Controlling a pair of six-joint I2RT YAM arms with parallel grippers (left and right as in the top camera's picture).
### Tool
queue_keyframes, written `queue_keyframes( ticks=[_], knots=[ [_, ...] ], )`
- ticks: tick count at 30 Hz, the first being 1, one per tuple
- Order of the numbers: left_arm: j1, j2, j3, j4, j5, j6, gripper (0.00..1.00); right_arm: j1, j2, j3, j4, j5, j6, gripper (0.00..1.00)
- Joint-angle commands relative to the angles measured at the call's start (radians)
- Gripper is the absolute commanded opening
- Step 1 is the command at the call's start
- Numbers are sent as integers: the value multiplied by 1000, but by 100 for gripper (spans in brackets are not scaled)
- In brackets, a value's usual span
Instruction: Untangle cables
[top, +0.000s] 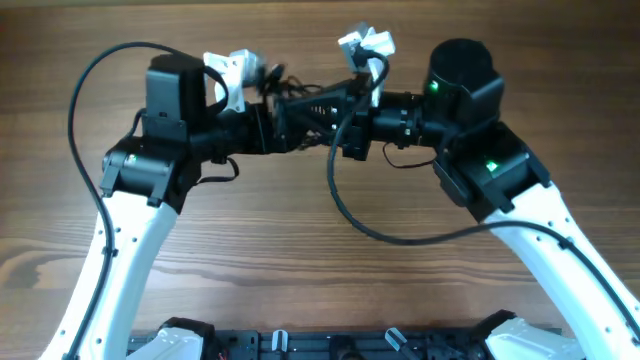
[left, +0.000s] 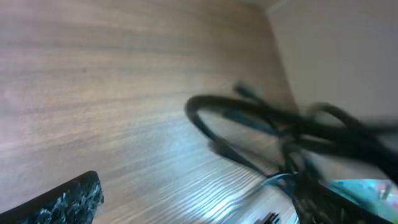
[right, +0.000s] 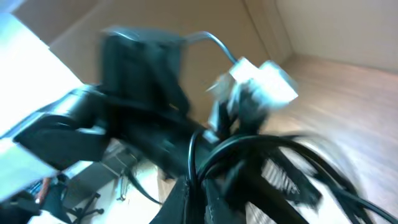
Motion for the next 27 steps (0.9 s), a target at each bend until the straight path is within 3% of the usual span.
queue_keyframes(
  ticks=[1, 3, 4, 9, 10, 12, 14, 16, 19, 24, 27],
  knots=[
    [-14, 58, -14, -60, -154, 24, 100, -43, -107, 28, 38, -46, 24, 13],
    [-14, 67, -14, -85, -189, 29, 100, -79, -121, 28, 29, -39, 25, 11],
    [-14, 70, -14, -107, -212, 32, 100, -121, -134, 28, 5, -6, 27, 5],
    [-14, 71, -14, -161, -220, 58, 100, -251, -140, 27, -231, 200, 88, 6],
    [-14, 71, -14, -156, -169, 63, 100, -256, -132, 27, -293, 225, 69, 17],
    [-14, 71, -14, -123, 14, 135, 100, -256, -109, 25, -392, 252, 18, 55],
    [-14, 71, -14, -89, 125, 171, 100, -256, -85, 25, -461, 251, -16, 71],
    [-14, 71, -14, -47, 109, 158, 100, -255, -42, 25, -580, 250, -106, 87],
    [-13, 71, -14, -32, 6, 158, 100, -254, 12, 25, -718, 250, -296, 92],
    [-13, 71, -14, -16, -10, 160, 100, -248, 101, 25, -822, 202, -592, 99],
    [-14, 71, -14, -17, -10, 159, 100, -248, 142, 25, -772, 121, -621, 99]
  ],
)
